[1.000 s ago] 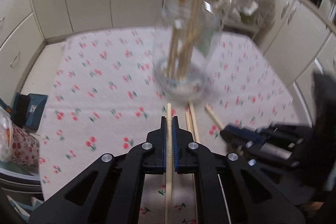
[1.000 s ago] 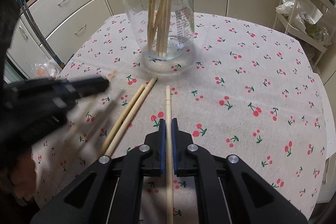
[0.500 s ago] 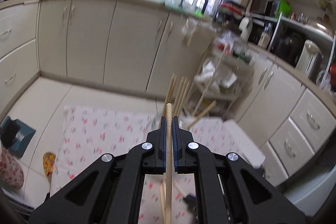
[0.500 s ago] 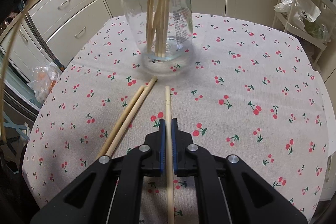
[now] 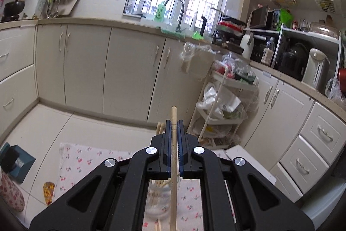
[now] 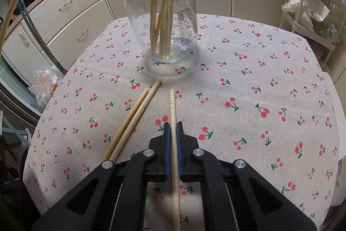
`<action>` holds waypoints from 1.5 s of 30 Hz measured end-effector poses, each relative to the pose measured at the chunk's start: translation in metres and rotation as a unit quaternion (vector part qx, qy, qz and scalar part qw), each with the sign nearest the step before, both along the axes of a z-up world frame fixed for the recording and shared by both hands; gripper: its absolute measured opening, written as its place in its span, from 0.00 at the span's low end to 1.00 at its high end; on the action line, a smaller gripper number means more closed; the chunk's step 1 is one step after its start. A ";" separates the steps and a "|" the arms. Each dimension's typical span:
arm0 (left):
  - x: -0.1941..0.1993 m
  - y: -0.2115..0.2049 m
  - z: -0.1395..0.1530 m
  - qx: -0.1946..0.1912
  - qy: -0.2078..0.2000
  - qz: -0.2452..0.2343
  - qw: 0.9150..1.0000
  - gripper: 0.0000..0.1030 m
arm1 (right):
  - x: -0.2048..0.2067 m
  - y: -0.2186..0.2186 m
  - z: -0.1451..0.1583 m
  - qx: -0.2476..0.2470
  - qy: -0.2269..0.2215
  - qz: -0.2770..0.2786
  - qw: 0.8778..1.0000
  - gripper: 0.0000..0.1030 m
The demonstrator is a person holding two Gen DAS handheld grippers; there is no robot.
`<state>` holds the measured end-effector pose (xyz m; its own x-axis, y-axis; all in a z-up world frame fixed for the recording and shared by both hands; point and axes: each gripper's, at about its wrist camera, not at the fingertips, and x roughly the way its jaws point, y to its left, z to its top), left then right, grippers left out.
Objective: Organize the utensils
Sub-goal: 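Lift the left tool's stick over the jar and release it while the right tool holds its stick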
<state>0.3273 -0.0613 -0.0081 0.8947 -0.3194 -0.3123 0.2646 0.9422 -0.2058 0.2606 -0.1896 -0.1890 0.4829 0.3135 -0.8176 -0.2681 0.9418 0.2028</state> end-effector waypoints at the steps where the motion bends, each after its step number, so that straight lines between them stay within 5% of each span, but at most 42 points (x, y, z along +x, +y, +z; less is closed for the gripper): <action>1: 0.001 0.000 0.002 -0.002 -0.004 0.001 1.000 0.05 | 0.000 0.000 0.000 0.000 0.000 0.000 1.000 0.06; 8: 0.017 -0.002 0.015 -0.015 -0.029 0.011 0.999 0.05 | -0.001 0.001 0.000 0.002 0.000 -0.001 1.000 0.06; 29: 0.061 0.032 0.022 -0.136 -0.071 0.061 0.986 0.05 | -0.002 0.004 0.001 -0.006 -0.007 -0.001 1.000 0.06; 45: 0.096 0.005 -0.020 -0.086 -0.096 0.113 0.985 0.05 | 0.000 0.005 0.000 0.004 -0.005 -0.001 1.000 0.06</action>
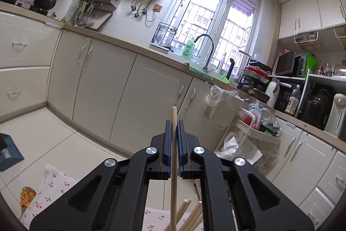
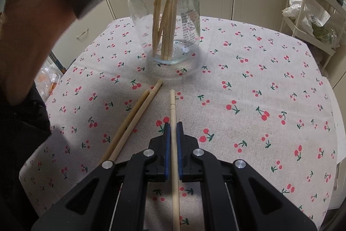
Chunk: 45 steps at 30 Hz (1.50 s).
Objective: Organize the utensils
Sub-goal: 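Lift the left tool's stick over the jar and release it while the right tool holds its stick, then raise the right tool's stick over the jar and open to drop it in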
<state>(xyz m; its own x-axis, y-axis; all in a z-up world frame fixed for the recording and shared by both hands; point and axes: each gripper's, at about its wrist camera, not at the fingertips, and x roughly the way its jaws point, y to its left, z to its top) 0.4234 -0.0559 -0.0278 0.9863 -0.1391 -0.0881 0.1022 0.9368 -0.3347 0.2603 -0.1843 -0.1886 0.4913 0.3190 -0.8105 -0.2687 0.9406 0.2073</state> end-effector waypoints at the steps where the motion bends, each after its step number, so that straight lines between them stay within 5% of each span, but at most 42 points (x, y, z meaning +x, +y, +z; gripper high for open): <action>1: 0.000 -0.001 -0.002 0.006 -0.002 -0.001 1.000 0.05 | 0.001 -0.001 0.000 0.005 0.002 -0.001 1.000 0.06; 15: -0.017 -0.009 -0.030 0.054 0.008 -0.015 0.998 0.05 | 0.006 -0.009 0.000 0.021 0.010 0.000 1.000 0.06; 24: -0.038 -0.016 -0.048 0.111 0.056 -0.054 0.991 0.05 | 0.019 -0.023 -0.003 0.058 0.031 0.003 0.998 0.07; 27: -0.049 -0.015 -0.052 0.126 0.071 -0.066 0.987 0.08 | 0.020 -0.019 -0.001 0.057 0.030 0.008 0.998 0.15; 30: -0.060 -0.007 -0.053 0.123 0.080 -0.068 0.987 0.16 | 0.023 -0.008 0.001 0.026 0.015 0.021 0.999 0.26; 38: -0.099 0.048 -0.066 0.083 0.118 -0.038 0.989 0.35 | 0.036 0.000 0.001 -0.002 0.012 0.016 1.000 0.26; 45: -0.122 0.082 -0.101 0.066 0.162 -0.010 0.985 0.41 | 0.035 0.015 0.001 -0.076 -0.011 0.037 0.996 0.10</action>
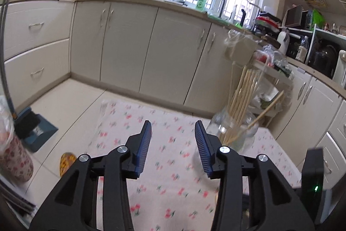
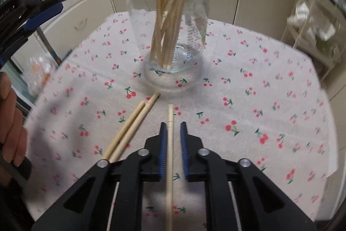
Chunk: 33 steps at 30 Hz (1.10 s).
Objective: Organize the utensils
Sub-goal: 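Raise the right tool's stick over the jar and open to drop it in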
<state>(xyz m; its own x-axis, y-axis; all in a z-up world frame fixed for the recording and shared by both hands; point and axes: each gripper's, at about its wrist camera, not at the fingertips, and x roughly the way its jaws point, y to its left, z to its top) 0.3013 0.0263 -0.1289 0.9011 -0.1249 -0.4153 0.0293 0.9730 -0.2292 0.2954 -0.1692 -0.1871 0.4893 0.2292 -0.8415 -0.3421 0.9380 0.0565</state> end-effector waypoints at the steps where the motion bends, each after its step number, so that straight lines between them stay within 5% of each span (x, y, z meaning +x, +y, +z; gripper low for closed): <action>1: -0.003 0.001 -0.005 -0.002 0.005 0.002 1.000 0.42 | -0.009 0.006 0.001 -0.001 -0.001 0.001 1.000 0.07; 4: -0.012 0.001 -0.018 -0.008 0.014 0.006 1.000 0.49 | -0.009 -0.002 0.001 0.026 0.008 -0.018 0.999 0.06; 9: -0.015 0.004 -0.032 -0.021 0.024 0.014 0.999 0.54 | -0.020 -0.035 0.029 0.169 -0.006 -0.075 0.983 0.06; 14: -0.014 0.014 -0.037 -0.048 0.030 0.028 0.998 0.56 | -0.034 -0.051 0.098 0.299 -0.141 -0.095 0.939 0.06; 22: -0.015 0.017 -0.039 -0.069 0.028 0.032 0.997 0.61 | -0.010 -0.031 0.169 0.309 -0.355 -0.152 0.869 0.06; 29: -0.011 0.021 -0.042 -0.084 0.035 0.026 0.996 0.62 | 0.041 -0.035 0.160 0.302 -0.376 -0.225 0.847 0.06; 33: -0.008 0.019 -0.043 -0.085 0.037 0.018 0.996 0.62 | 0.053 -0.028 0.157 0.273 -0.394 -0.236 0.845 0.06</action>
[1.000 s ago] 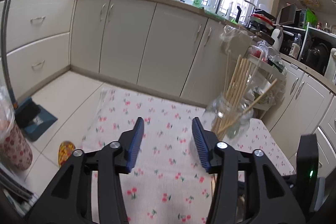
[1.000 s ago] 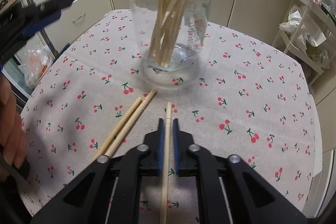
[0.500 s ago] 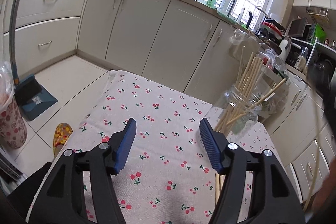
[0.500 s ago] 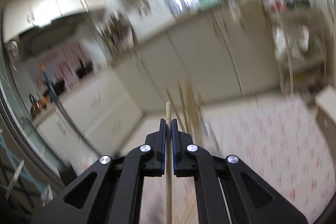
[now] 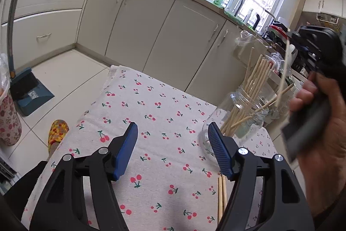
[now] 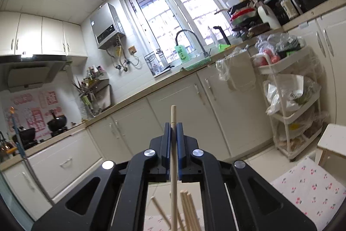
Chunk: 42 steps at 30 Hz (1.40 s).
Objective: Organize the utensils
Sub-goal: 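Raise the right tool's stick over the jar and open to drop it in, then lower both open tools toward the last two wooden sticks on the cloth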
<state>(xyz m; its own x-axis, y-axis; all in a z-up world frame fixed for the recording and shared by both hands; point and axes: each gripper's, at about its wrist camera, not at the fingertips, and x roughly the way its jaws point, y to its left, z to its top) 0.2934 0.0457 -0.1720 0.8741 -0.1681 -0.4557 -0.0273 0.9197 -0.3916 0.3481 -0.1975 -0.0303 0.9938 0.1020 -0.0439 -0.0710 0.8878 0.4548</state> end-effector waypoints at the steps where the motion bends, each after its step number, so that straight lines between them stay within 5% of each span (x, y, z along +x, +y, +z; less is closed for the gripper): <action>1: 0.000 0.000 0.000 0.000 0.000 -0.001 1.000 0.62 | 0.000 0.002 -0.001 -0.007 0.000 -0.005 1.000 0.06; 13: 0.001 -0.003 -0.002 -0.004 0.001 -0.004 1.000 0.64 | 0.023 0.026 -0.019 -0.070 0.038 -0.021 0.997 0.06; 34: 0.003 -0.001 -0.004 -0.010 0.008 0.001 1.000 0.69 | -0.016 0.040 -0.037 -0.130 0.049 0.046 0.989 0.06; 38: 0.005 -0.001 -0.005 -0.011 0.010 0.002 1.000 0.70 | -0.026 0.039 -0.033 -0.139 0.041 0.054 0.988 0.25; 42: 0.005 0.000 -0.006 -0.013 0.011 0.004 1.000 0.70 | -0.044 0.036 -0.025 -0.150 0.030 0.058 0.987 0.26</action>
